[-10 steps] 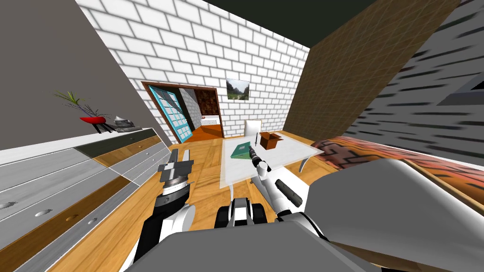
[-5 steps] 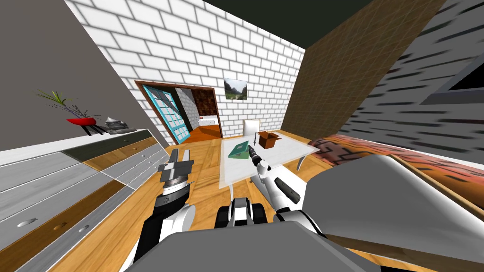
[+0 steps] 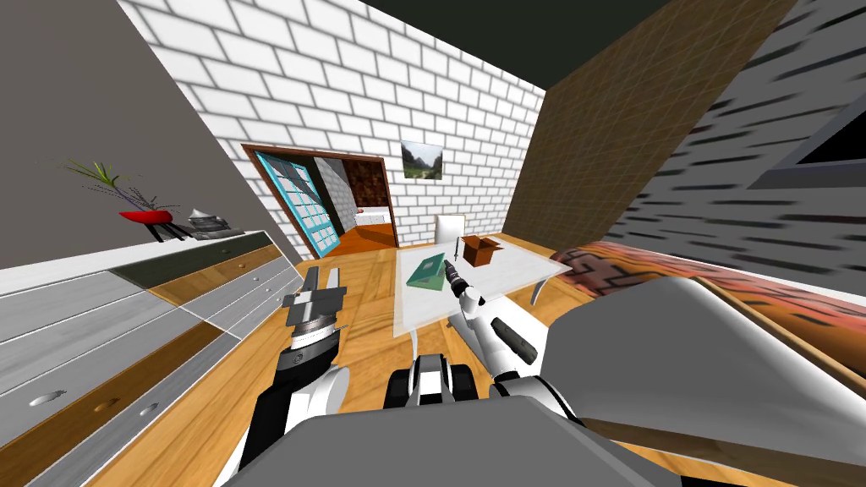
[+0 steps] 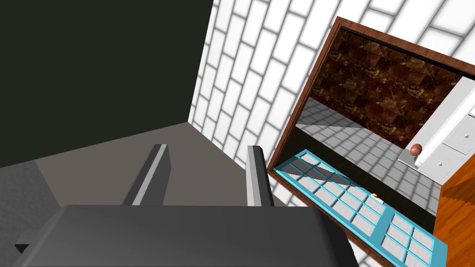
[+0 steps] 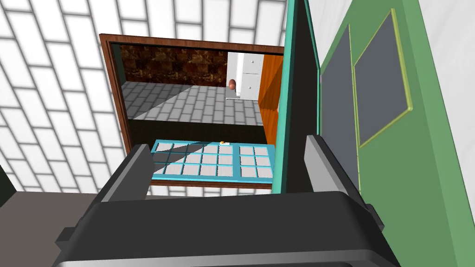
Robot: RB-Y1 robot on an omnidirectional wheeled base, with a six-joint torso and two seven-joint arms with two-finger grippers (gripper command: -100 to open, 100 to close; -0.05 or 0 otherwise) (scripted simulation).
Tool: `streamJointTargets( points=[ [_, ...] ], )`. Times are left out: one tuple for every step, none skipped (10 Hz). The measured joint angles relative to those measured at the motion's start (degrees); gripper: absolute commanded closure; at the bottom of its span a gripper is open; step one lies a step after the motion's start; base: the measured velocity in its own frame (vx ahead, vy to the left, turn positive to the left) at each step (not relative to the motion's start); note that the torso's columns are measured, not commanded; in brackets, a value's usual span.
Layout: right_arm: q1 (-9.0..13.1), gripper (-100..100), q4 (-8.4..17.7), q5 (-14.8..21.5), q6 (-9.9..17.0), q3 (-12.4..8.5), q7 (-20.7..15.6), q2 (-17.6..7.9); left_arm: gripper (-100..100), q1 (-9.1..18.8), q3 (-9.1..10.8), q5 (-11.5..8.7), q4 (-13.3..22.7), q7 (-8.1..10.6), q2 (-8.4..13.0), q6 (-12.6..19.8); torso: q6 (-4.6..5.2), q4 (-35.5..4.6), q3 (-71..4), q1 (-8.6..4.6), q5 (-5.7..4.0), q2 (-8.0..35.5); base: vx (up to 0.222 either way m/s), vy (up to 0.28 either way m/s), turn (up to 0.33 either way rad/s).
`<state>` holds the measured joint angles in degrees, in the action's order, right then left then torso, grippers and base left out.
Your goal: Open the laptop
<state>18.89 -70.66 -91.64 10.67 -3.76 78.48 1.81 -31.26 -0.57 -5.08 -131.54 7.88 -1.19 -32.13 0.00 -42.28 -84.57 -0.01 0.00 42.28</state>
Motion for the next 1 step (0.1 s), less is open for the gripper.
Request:
streamJointTargets(
  points=[
    [0.0, 0, 0.0, 0.0, 0.0, 0.0, 0.0, 0.0, 0, 0.0, 0.00, 0.0, 0.0, 0.00, 0.0, 0.0, 0.00, 0.0, 0.0, 0.01, 0.00, 0.0, 0.000, 0.000, 0.000]
  ],
)
